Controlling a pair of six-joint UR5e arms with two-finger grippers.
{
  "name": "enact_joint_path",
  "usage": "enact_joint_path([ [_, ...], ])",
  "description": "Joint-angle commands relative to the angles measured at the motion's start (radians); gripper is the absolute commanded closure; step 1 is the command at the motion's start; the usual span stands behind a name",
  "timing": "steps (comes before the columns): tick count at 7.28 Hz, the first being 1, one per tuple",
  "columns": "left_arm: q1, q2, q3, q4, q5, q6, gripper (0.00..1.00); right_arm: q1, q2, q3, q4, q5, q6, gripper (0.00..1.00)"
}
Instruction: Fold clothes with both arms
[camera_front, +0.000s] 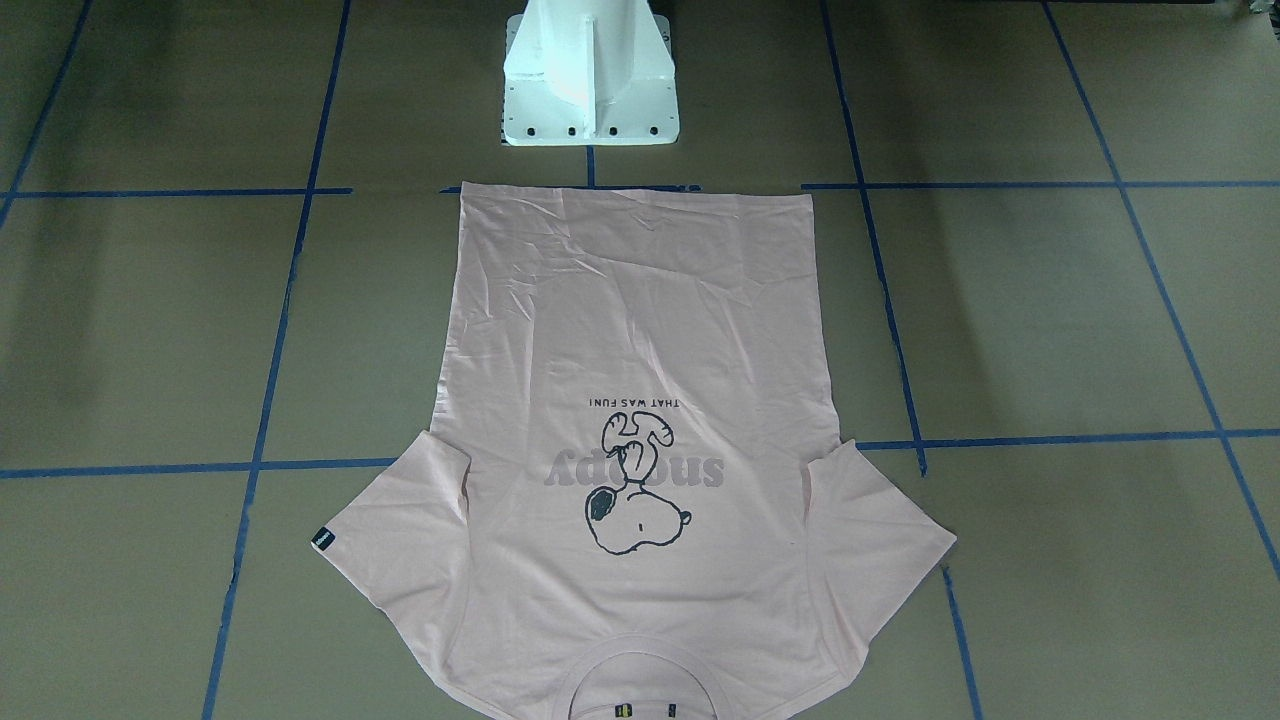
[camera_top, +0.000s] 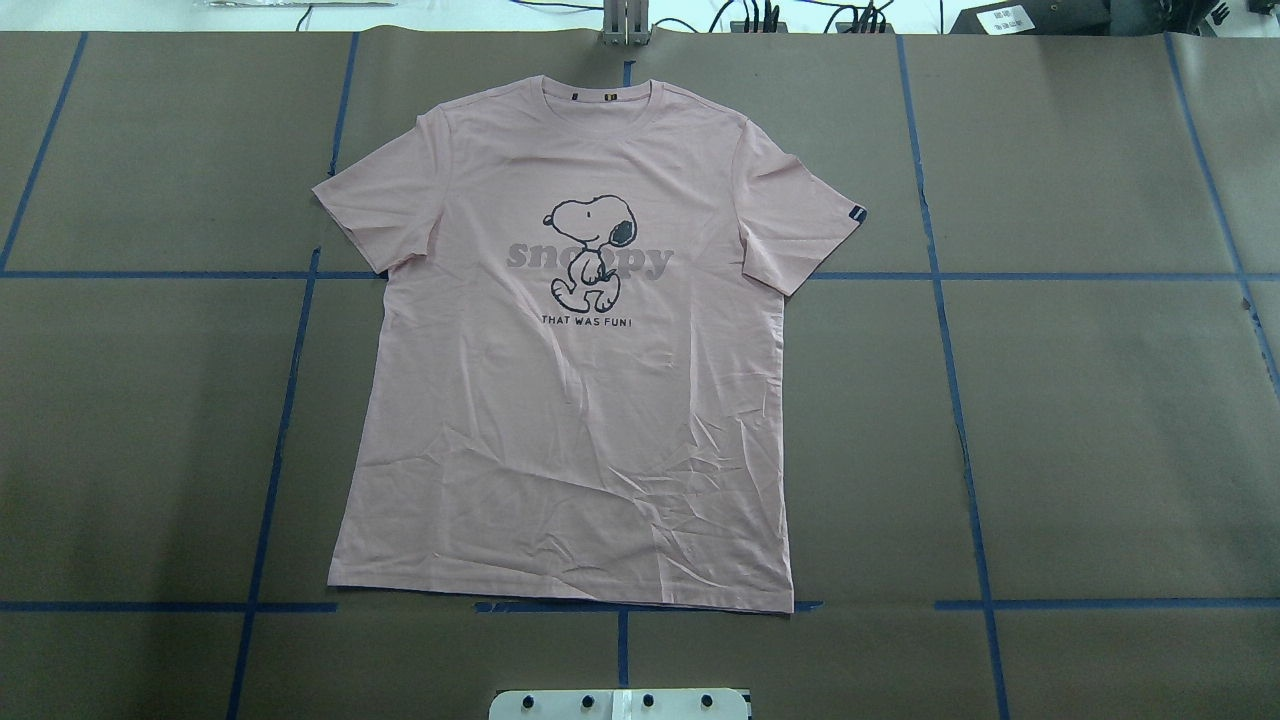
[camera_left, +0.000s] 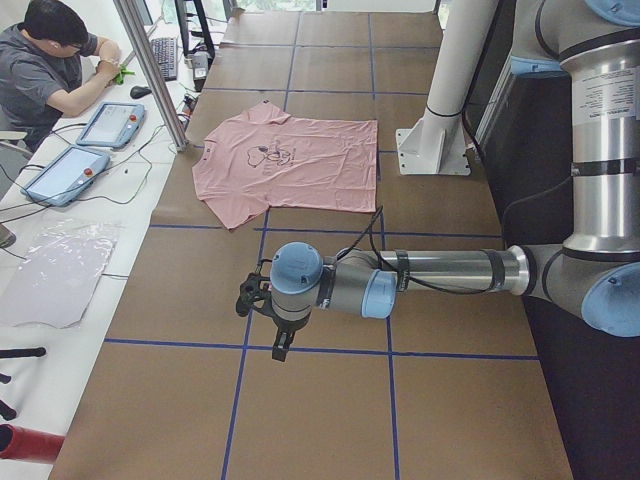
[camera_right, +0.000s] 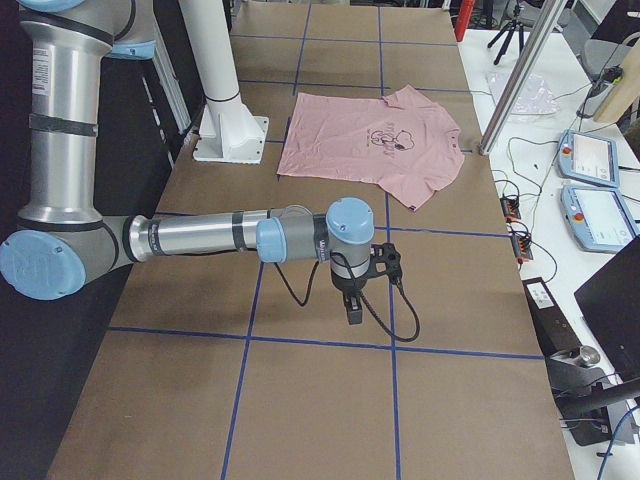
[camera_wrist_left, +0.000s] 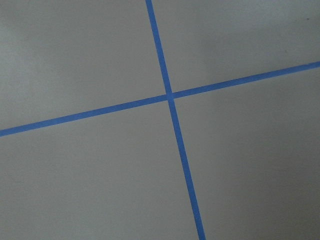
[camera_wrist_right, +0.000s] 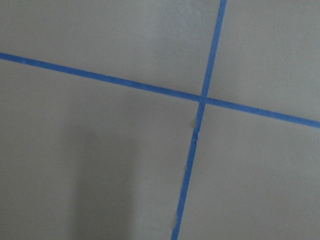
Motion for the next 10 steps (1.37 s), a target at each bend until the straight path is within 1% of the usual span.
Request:
enact_joint_path([
  [1, 0.000, -0.104, 0.032, -0.119, -0.001, -0.008, 0.00, -0.013, 0.109, -0.009, 0.024, -0.004, 0.001, 0.00],
  [2, 0.000, -0.166, 0.025, -0.155, 0.001, -0.013, 0.00, -0.013, 0.163, -0.050, 0.071, 0.000, 0.006, 0.00],
  [3, 0.003, -0.262, 0.076, -0.222, -0.007, -0.028, 0.00, -0.016, 0.197, -0.096, 0.076, 0.004, 0.027, 0.00],
  [4, 0.006, -0.292, 0.103, -0.242, -0.010, -0.084, 0.00, -0.017, 0.205, -0.133, 0.126, 0.063, 0.109, 0.00],
  [5, 0.008, -0.306, 0.121, -0.292, -0.010, -0.111, 0.00, -0.033, 0.211, -0.157, 0.263, 0.065, 0.178, 0.00],
  [6, 0.009, -0.306, 0.114, -0.317, -0.009, -0.152, 0.00, -0.100, 0.255, -0.188, 0.353, 0.062, 0.357, 0.00],
  [7, 0.012, -0.306, 0.114, -0.331, -0.007, -0.154, 0.00, -0.187, 0.307, -0.208, 0.428, 0.016, 0.562, 0.00],
  [9, 0.026, -0.301, 0.114, -0.362, -0.004, -0.156, 0.00, -0.416, 0.401, -0.253, 0.557, -0.257, 0.889, 0.01],
  [10, 0.029, -0.300, 0.114, -0.363, -0.004, -0.156, 0.00, -0.528, 0.471, -0.315, 0.612, -0.374, 1.037, 0.07],
])
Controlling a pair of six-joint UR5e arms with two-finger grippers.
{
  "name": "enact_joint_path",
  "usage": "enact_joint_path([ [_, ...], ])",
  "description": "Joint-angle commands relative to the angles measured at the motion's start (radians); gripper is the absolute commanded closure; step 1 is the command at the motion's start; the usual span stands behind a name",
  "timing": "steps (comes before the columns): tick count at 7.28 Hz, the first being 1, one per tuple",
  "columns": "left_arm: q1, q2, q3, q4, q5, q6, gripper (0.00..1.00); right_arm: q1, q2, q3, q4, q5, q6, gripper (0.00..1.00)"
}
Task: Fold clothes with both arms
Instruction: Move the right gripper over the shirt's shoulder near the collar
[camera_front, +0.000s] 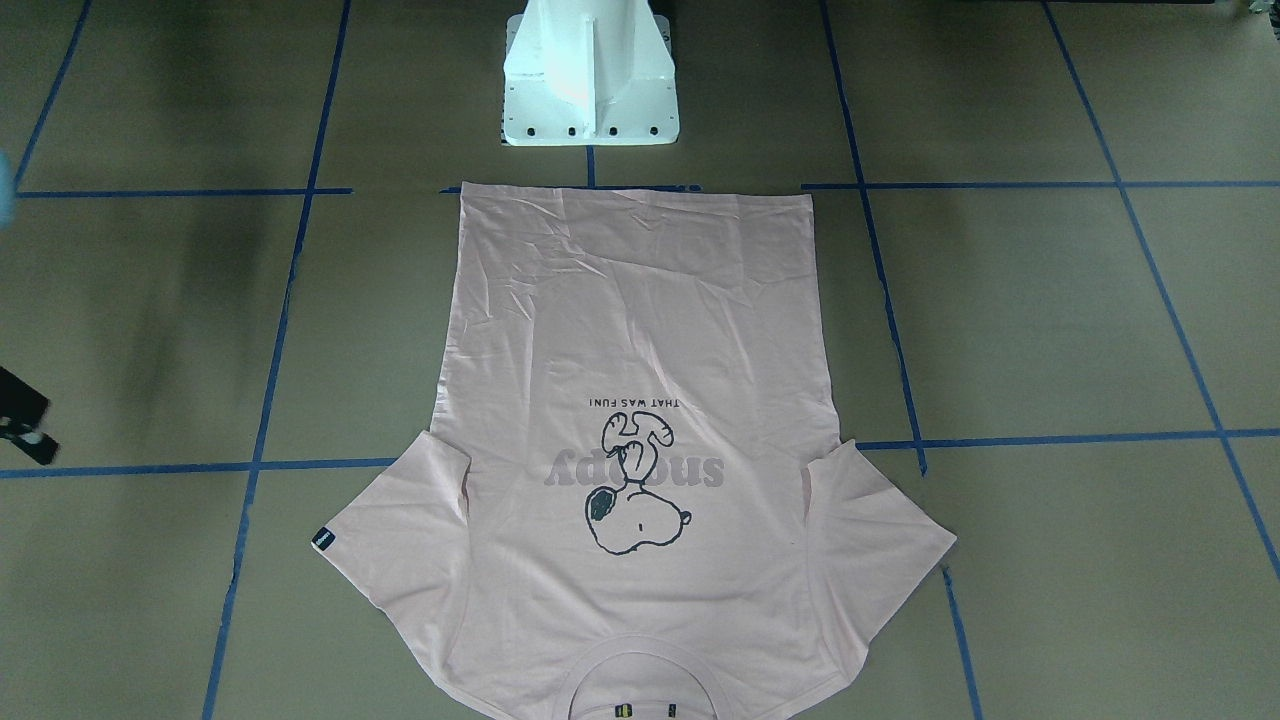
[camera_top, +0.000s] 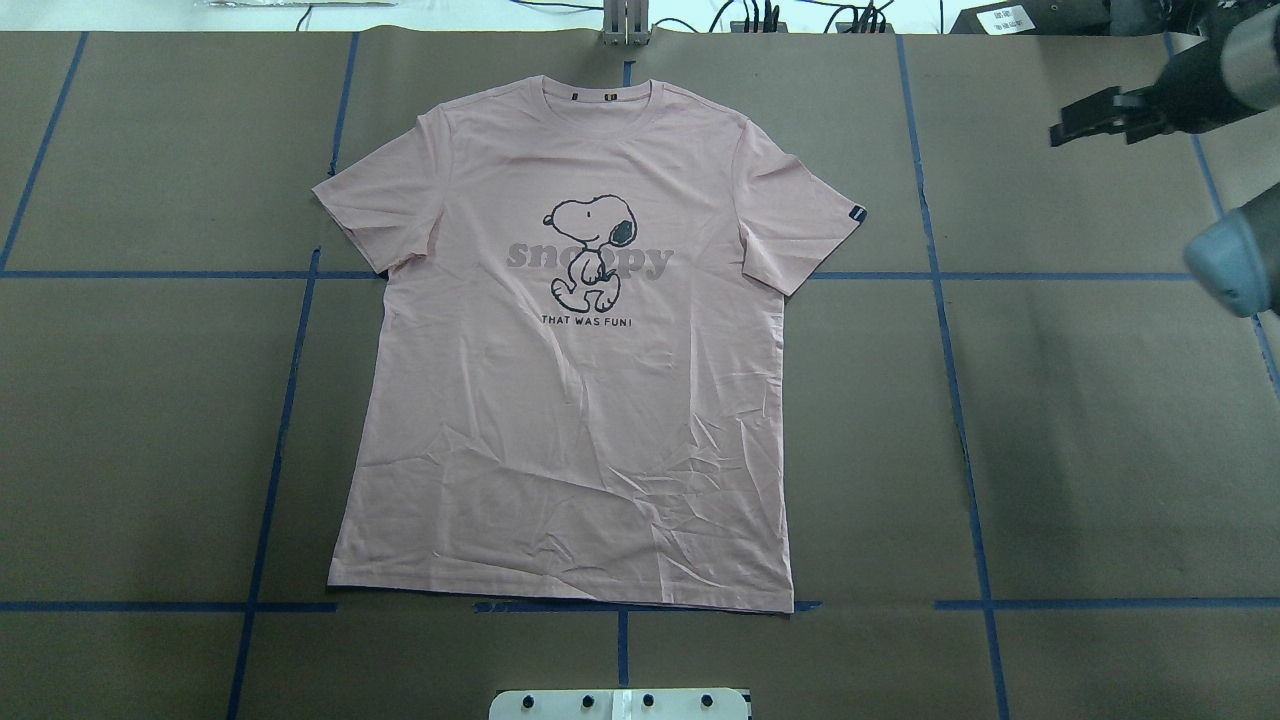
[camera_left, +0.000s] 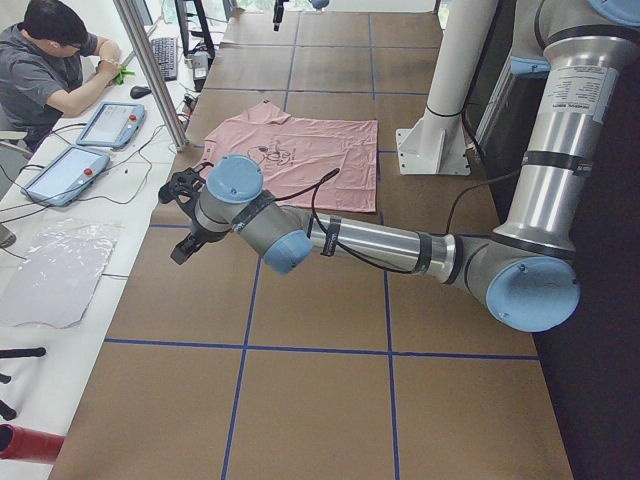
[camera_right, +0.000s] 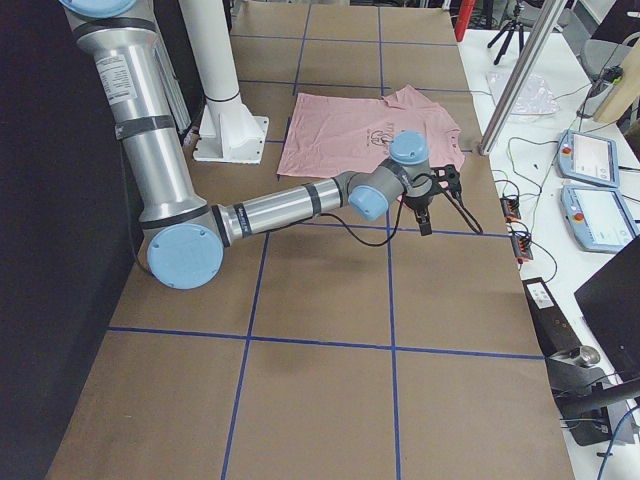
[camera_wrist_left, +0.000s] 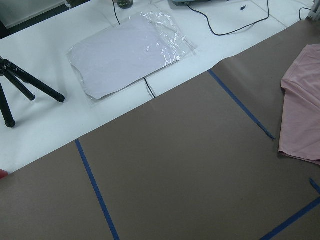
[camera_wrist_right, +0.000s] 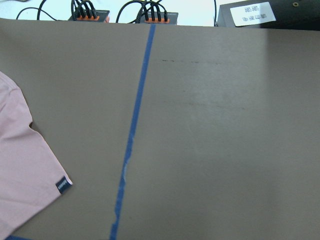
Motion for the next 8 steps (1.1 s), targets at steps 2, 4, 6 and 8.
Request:
enact_joint_path([
  [2, 0.007, 0.005, -0.002, -0.011, 0.001, 0.002, 0.00, -0.292, 0.159, -0.182, 0.132, -0.369, 0.280, 0.20],
  [4, 0.008, 0.013, 0.000, -0.037, 0.001, 0.002, 0.00, -0.339, 0.161, -0.199, 0.132, -0.436, 0.289, 0.27],
  [6, 0.008, 0.019, -0.002, -0.045, 0.001, 0.003, 0.00, -0.346, 0.195, -0.243, 0.133, -0.443, 0.289, 0.33],
  [8, 0.008, 0.019, -0.003, -0.047, 0.001, 0.005, 0.00, -0.351, 0.195, -0.265, 0.133, -0.448, 0.289, 0.38],
])
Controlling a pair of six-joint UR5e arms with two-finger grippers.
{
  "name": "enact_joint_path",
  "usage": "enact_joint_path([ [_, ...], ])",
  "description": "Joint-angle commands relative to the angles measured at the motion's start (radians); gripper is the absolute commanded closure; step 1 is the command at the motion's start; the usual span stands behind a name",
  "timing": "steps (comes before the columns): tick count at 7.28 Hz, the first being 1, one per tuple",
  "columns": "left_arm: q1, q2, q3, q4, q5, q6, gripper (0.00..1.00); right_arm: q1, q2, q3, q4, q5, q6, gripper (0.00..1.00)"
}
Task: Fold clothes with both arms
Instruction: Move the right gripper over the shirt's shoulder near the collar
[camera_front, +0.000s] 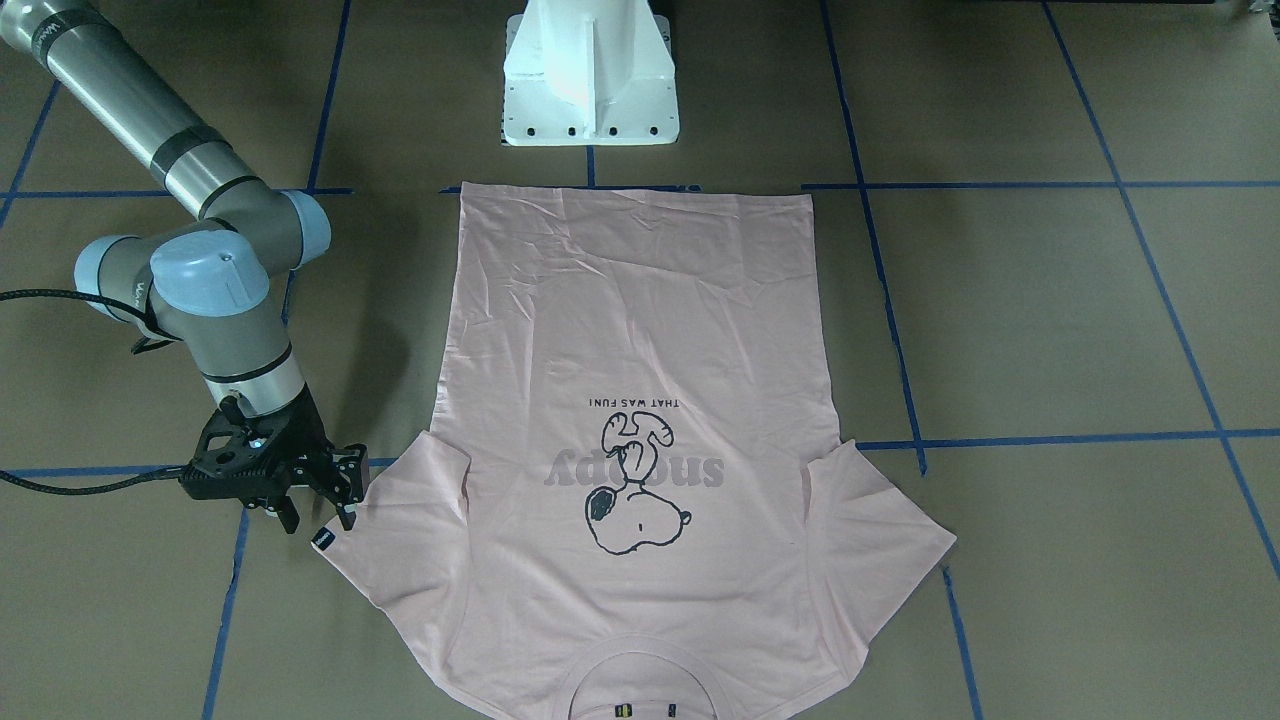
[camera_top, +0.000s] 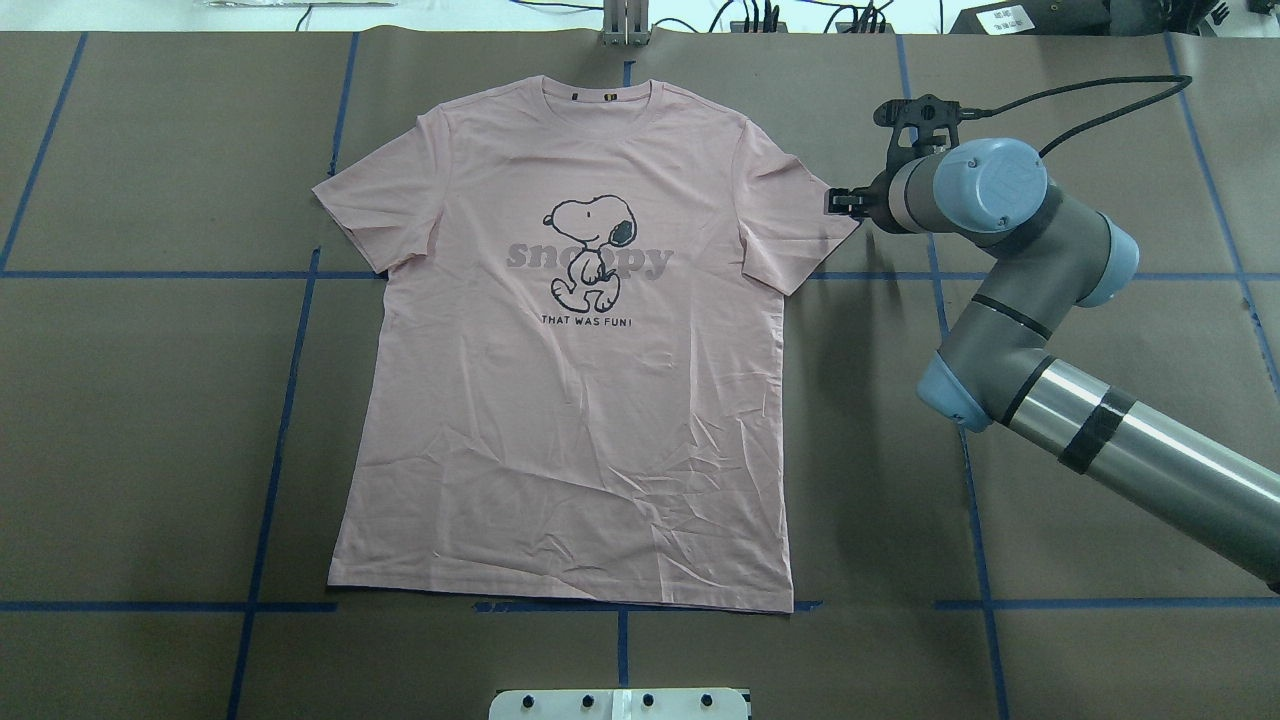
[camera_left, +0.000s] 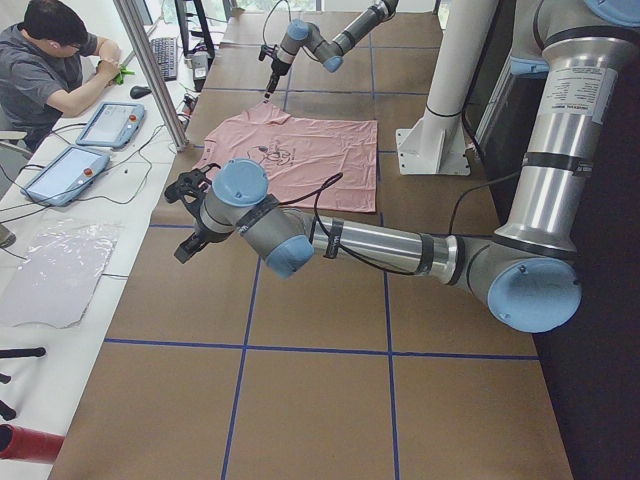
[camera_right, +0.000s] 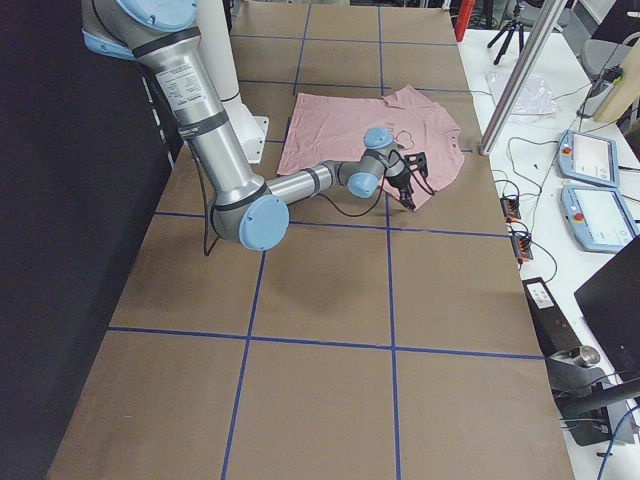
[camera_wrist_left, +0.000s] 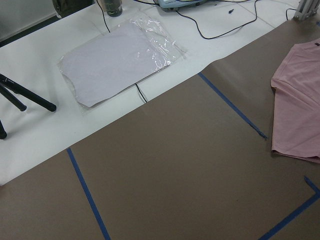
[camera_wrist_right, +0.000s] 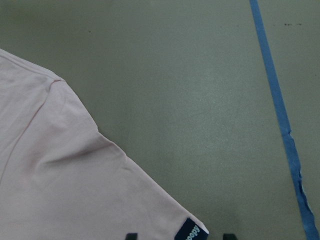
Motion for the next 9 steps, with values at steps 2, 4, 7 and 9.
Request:
enact_joint_path([
  [2, 0.000, 0.002, -0.001, -0.001, 0.000, 0.001, 0.00, -0.005, 0.007, -0.042, 0.001, -0.008, 0.000, 0.41],
  [4, 0.000, 0.002, -0.001, -0.001, 0.000, 0.003, 0.00, -0.005, 0.016, -0.053, -0.001, -0.016, 0.000, 0.43],
  [7, 0.000, 0.002, -0.003, -0.001, 0.000, 0.003, 0.00, -0.004, 0.048, -0.085, -0.001, -0.017, 0.000, 0.48],
  [9, 0.000, 0.002, -0.003, -0.001, 0.000, 0.003, 0.00, -0.004, 0.047, -0.085, -0.001, -0.017, 0.000, 0.93],
])
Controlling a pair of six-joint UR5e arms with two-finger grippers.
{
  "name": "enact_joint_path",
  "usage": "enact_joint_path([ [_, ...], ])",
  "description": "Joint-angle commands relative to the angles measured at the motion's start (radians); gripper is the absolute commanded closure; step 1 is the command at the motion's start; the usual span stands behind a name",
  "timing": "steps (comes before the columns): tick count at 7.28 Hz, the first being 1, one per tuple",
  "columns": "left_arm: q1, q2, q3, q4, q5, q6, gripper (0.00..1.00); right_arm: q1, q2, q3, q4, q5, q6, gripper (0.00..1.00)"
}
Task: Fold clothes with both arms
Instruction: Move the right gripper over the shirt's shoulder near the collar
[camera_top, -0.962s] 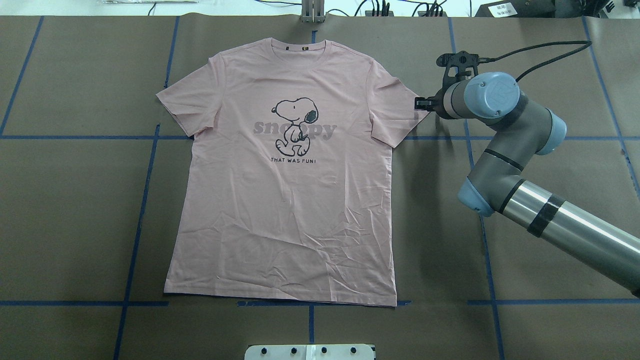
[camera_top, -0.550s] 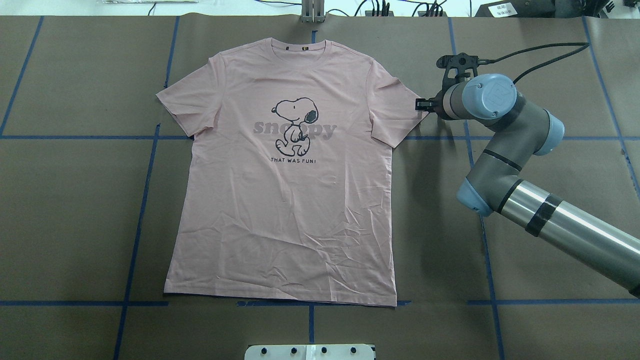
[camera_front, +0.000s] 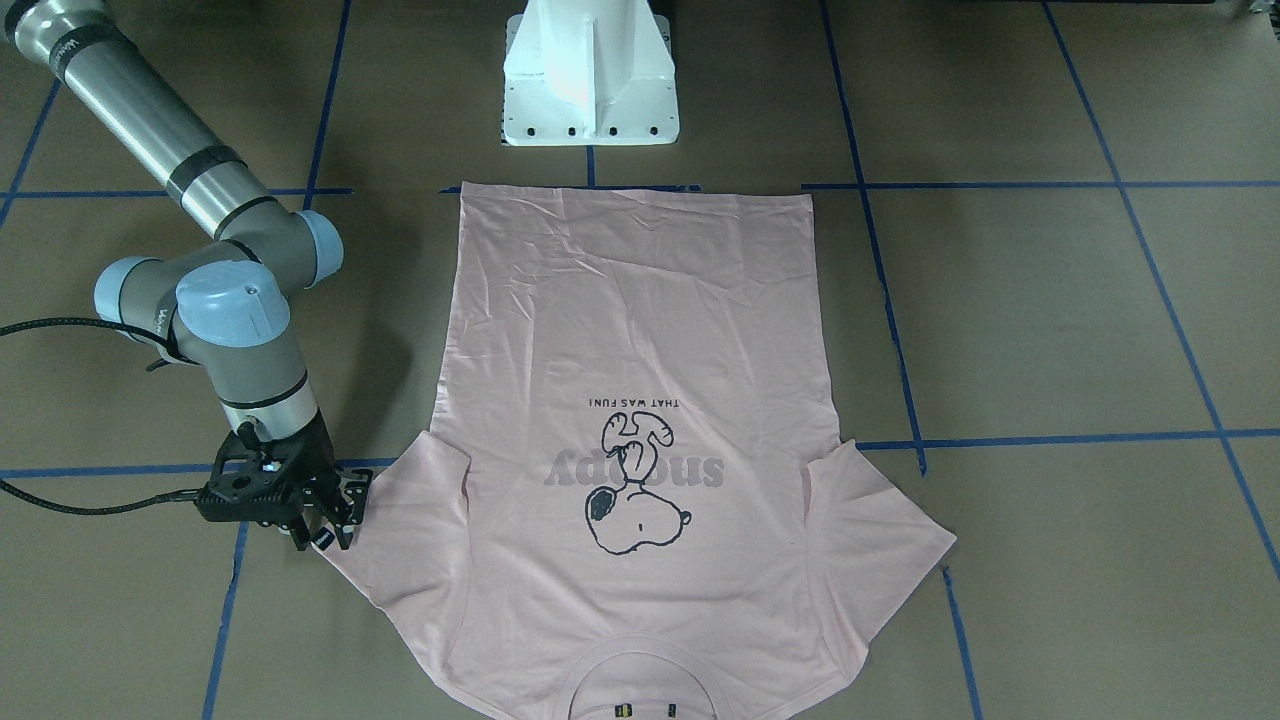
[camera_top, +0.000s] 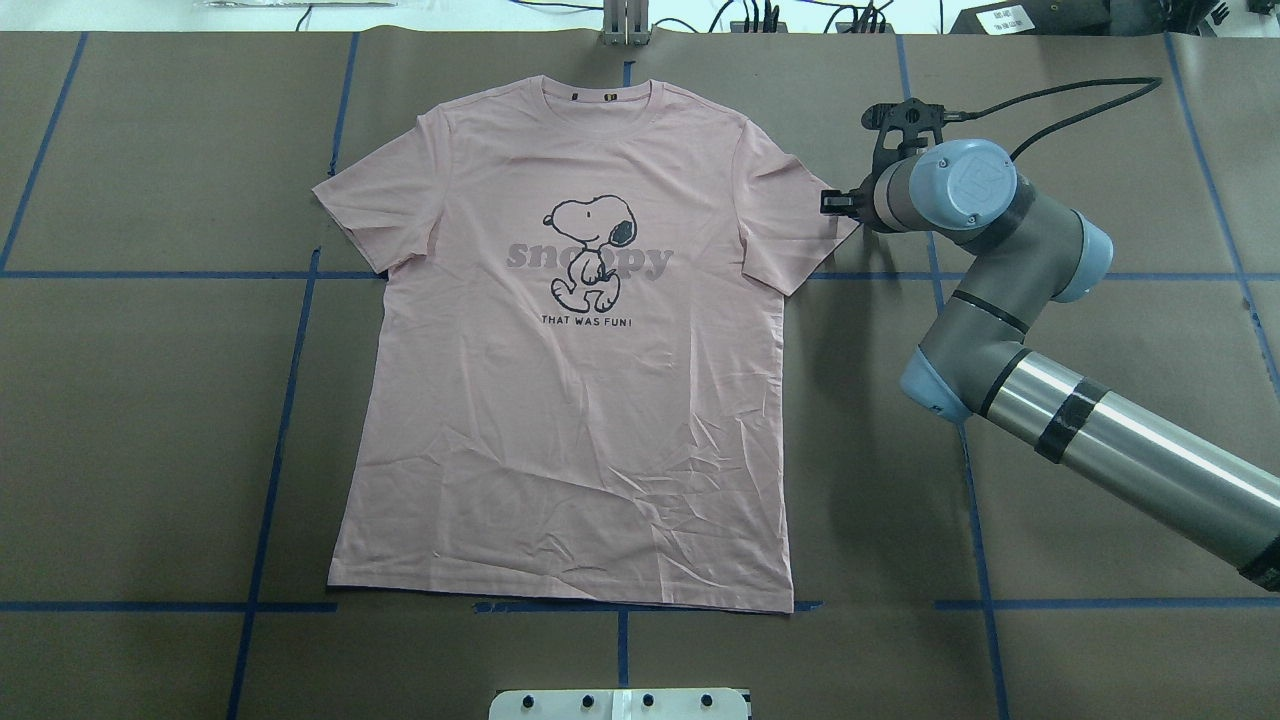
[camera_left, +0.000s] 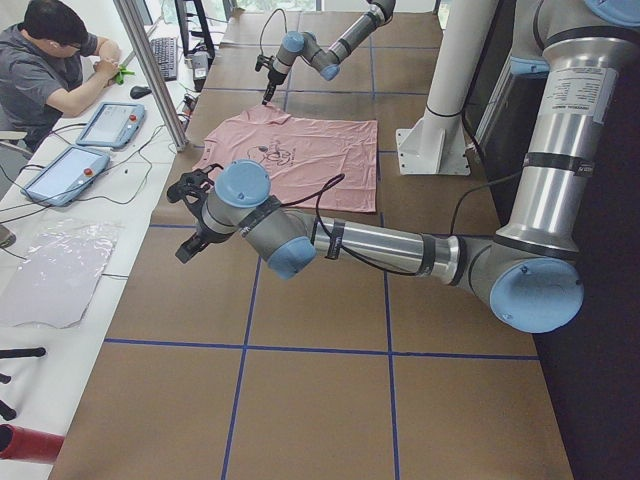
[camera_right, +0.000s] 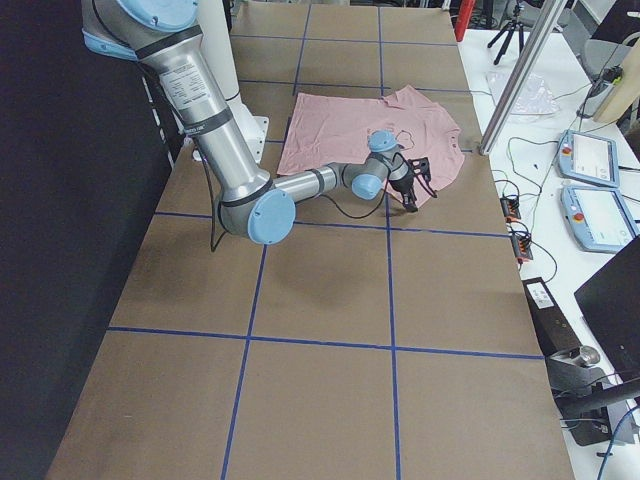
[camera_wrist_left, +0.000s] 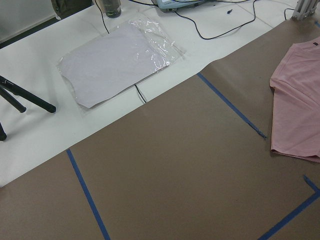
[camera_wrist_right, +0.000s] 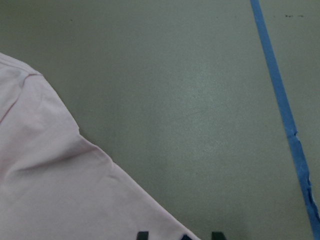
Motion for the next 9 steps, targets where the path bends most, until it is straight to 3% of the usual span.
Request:
enact_joint_path([
  [1, 0.000, 0.000, 0.000, 0.000, 0.000, 0.000, 0.00, 0.000, -0.002, -0.001, 0.000, 0.000, -0.002, 1.00],
  [4, 0.000, 0.000, 0.000, 0.000, 0.000, 0.000, 0.00, 0.003, 0.001, 0.034, -0.024, -0.002, 0.003, 1.00],
  [6, 0.000, 0.000, 0.000, 0.000, 0.000, 0.000, 0.00, 0.003, 0.029, 0.161, -0.215, -0.017, 0.006, 1.00],
  [8, 0.000, 0.000, 0.000, 0.000, -0.002, 0.000, 0.00, -0.068, 0.189, 0.150, -0.410, -0.125, 0.174, 1.00],
  [9, 0.000, 0.000, -0.002, 0.000, -0.002, 0.000, 0.00, -0.113, 0.257, 0.083, -0.423, -0.202, 0.223, 1.00],
])
